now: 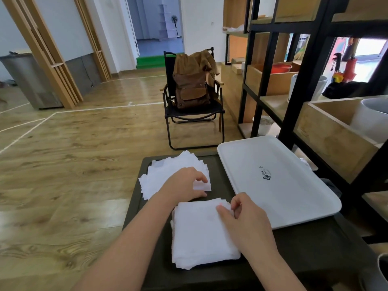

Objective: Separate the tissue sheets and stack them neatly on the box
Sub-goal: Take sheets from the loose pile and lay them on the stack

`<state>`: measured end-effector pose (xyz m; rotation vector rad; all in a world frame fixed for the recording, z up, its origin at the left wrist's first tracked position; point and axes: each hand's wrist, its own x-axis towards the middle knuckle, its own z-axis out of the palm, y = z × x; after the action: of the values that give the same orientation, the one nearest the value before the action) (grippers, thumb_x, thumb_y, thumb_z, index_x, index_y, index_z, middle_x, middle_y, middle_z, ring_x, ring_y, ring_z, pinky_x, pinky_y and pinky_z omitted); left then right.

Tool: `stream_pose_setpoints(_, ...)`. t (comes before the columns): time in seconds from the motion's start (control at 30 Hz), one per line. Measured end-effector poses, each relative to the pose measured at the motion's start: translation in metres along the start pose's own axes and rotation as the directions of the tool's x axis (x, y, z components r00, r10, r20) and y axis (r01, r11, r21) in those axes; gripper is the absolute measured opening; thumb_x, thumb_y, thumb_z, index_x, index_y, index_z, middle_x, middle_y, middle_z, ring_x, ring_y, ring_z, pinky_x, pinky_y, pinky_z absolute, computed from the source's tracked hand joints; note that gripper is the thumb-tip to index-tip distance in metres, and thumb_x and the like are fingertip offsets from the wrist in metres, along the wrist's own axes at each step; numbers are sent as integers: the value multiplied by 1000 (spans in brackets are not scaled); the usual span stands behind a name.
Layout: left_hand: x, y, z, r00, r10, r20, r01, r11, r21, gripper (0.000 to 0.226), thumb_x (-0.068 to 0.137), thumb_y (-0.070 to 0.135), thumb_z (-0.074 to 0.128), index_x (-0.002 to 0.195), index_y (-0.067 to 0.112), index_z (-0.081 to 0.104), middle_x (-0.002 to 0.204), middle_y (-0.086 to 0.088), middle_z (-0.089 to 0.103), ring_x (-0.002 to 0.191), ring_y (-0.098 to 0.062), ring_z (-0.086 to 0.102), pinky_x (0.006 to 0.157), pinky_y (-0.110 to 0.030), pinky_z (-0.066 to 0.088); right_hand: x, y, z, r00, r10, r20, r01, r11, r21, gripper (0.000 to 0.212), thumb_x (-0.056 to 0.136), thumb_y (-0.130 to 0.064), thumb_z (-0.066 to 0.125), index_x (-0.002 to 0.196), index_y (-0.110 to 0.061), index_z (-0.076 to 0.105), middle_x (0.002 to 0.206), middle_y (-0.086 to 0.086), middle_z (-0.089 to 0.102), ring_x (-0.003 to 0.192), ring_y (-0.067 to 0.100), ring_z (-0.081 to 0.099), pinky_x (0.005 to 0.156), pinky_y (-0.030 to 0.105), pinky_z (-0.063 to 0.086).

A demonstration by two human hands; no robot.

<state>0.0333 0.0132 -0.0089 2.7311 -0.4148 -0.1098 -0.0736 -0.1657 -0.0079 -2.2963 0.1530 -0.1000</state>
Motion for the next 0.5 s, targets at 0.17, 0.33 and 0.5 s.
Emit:
stream_pose_setpoints(0.17, 10, -4, 8, 996, 73, -57, -70, 996, 50, 17, 90, 40, 67, 99, 30, 78, 108, 10, 69, 106, -9, 55, 91, -27, 45, -2, 6, -3, 1000, -31, 3, 30, 999, 44, 28, 86, -45, 64, 78, -29, 43, 66, -9, 49, 60, 7, 48, 55, 16, 35)
stream_pose_setpoints(0.33, 10, -2, 10, 986, 78, -149, -70, 996, 56, 13, 93, 31, 61, 97, 27, 73, 105, 11, 67, 100, -8, 54, 85, -19, 41, 2, 6, -5, 999, -30, 12, 29, 999, 46, 26, 86, -48, 63, 81, -33, 43, 70, -9, 51, 64, 6, 51, 56, 14, 33)
stream_pose_setpoints(0.5, 1, 8, -16, 942, -10, -335, -85, 960, -268, 10, 96, 26, 57, 89, 29, 64, 89, 17, 64, 84, -3, 58, 68, -10, 42, 6, 7, -9, 998, -40, -42, 43, 996, 81, 26, 84, -53, 64, 92, -37, 44, 85, -14, 53, 73, 4, 54, 58, 13, 36)
